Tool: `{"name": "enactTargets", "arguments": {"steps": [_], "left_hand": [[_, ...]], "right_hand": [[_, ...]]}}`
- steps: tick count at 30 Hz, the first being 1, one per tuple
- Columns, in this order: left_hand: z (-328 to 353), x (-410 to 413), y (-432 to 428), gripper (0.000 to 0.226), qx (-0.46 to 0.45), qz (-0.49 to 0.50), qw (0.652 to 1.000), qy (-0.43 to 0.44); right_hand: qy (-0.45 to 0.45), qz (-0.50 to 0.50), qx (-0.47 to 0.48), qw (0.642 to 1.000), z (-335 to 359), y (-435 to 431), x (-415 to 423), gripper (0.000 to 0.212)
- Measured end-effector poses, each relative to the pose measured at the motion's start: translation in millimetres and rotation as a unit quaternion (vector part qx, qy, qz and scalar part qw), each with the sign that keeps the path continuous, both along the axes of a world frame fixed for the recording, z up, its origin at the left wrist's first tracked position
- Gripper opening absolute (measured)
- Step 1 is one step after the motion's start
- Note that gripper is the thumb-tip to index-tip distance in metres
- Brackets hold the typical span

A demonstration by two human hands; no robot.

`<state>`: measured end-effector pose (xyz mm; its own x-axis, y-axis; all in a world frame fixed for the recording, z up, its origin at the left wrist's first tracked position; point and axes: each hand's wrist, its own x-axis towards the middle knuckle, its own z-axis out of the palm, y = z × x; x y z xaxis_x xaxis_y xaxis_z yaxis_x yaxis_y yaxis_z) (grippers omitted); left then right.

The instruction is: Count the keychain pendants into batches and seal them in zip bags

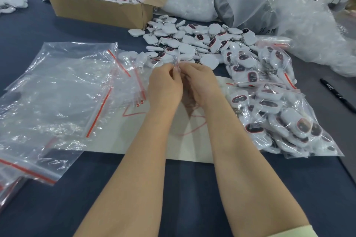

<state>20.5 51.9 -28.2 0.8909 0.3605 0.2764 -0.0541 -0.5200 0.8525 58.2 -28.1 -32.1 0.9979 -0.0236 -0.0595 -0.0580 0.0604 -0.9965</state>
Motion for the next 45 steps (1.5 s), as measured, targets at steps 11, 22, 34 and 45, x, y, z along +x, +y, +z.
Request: {"name": "enactTargets", "arguments": {"steps": [11,22,34,45], "left_hand": [[2.1,3.0,-0.4,0.013,-0.110,0.011,0.994,0.022],[3.4,3.5,-0.6,0.015,-0.129,-0.006,0.991,0.033],[17.6,-9.5,-4.4,0.010,-0.094,0.091,0.957,-0.258],[-6.4,6.0,1.3,0.023,0.066,0.023,0.996,0.062]], "right_hand": [[-0.003,0.003,-0.012,1.000,-1.1,1.4,1.6,0.035],[-0.015,-0.022,-0.034,0.999,2.7,0.8,-3.3,0.046],[-0.111,-0.042,-0.352,0.929,16.0,11.6,-8.9,0.031],[-0.103,-0.041,-0.416,0.903,18.4,-9.1,-7.8,0.022]]}}
